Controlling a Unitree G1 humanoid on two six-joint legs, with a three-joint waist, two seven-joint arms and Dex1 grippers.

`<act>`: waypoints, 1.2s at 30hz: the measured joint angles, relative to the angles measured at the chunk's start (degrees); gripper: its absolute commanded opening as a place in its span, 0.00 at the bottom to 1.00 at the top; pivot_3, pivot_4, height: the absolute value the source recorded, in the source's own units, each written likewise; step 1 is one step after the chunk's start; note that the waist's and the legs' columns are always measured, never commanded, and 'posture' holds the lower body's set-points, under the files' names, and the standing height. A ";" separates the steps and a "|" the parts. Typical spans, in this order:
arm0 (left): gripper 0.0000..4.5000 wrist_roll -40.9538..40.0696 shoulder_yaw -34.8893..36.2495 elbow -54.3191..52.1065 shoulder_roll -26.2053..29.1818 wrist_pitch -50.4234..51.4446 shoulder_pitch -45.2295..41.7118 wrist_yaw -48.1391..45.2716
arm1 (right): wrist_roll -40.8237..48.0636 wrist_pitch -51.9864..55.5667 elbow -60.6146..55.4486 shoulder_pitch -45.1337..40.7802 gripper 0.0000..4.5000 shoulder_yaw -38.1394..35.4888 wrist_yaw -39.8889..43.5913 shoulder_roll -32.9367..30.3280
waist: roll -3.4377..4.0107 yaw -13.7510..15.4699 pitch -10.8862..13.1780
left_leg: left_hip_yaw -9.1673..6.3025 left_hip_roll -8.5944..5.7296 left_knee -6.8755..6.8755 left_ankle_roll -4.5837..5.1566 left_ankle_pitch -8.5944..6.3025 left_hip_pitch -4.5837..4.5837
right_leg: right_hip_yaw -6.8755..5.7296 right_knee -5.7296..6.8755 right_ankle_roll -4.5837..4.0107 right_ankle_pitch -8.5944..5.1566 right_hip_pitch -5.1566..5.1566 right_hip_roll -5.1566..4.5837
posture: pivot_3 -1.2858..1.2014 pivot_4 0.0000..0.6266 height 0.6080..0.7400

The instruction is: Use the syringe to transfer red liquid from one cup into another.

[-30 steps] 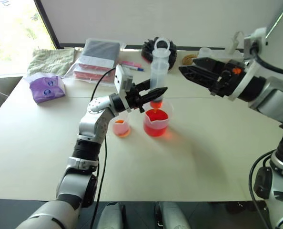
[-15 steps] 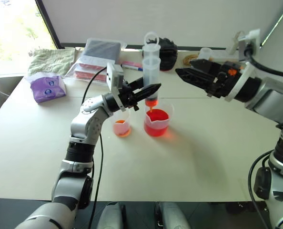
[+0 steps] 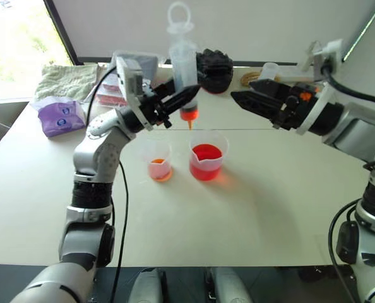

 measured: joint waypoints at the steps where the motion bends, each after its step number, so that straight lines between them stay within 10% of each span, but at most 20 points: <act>1: 0.33 -1.01 0.65 -1.39 1.08 1.37 0.61 0.28 | 0.00 -0.14 0.09 0.01 0.99 0.28 0.18 0.18 | 0.00 0.07 0.00 | 0.00 0.00 0.00 0.00 0.00 0.00 | 0.00 0.00 0.00 0.00 0.00 0.00 | 0.52 0.24 1.00; 10: 0.33 -3.36 3.35 -6.87 7.51 6.13 9.14 1.74 | -1.82 -2.06 1.95 -0.01 0.99 2.93 2.40 1.87 | -0.01 0.25 0.01 | 0.01 -0.01 0.01 -0.01 0.00 -0.02 | 0.00 -0.03 0.00 0.00 0.00 -0.04 | 0.52 0.24 1.00; 36: 0.33 5.48 -1.55 -1.86 2.88 -6.64 16.44 0.74 | 2.29 -1.89 3.40 -10.39 0.99 5.64 1.79 8.69 | -0.01 0.06 0.01 | 0.01 0.03 0.00 0.00 0.00 0.00 | -0.01 0.00 0.00 0.00 0.00 -0.03 | 0.52 0.24 1.00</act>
